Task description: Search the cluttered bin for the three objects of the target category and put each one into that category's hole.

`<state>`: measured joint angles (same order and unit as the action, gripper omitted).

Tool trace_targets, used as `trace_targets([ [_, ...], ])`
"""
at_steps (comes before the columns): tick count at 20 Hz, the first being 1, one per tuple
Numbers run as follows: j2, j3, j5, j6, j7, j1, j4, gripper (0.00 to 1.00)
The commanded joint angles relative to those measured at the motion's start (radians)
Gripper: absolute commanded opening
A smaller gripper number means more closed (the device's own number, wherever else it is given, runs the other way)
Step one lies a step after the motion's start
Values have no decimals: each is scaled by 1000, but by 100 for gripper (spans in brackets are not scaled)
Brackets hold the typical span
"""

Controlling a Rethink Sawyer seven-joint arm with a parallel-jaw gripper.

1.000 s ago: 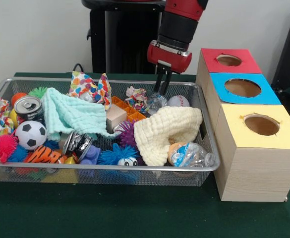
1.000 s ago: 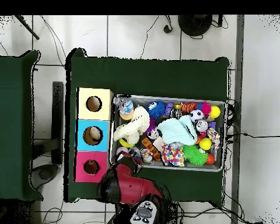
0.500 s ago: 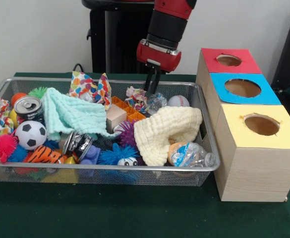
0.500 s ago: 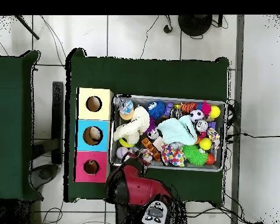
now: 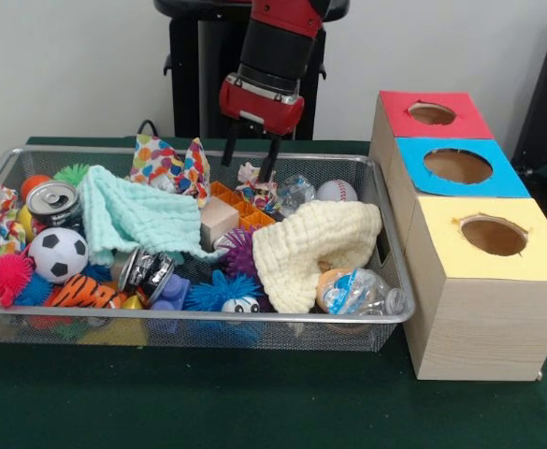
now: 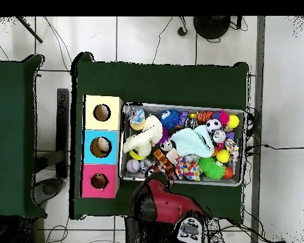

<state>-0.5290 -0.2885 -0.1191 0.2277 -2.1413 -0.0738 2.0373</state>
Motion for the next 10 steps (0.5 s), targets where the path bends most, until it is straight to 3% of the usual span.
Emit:
trace_targets([
  [1, 51, 98, -62, 120, -69, -50, -173, 100],
  [10, 87, 29, -72, 205, -50, -33, -233, 100],
])
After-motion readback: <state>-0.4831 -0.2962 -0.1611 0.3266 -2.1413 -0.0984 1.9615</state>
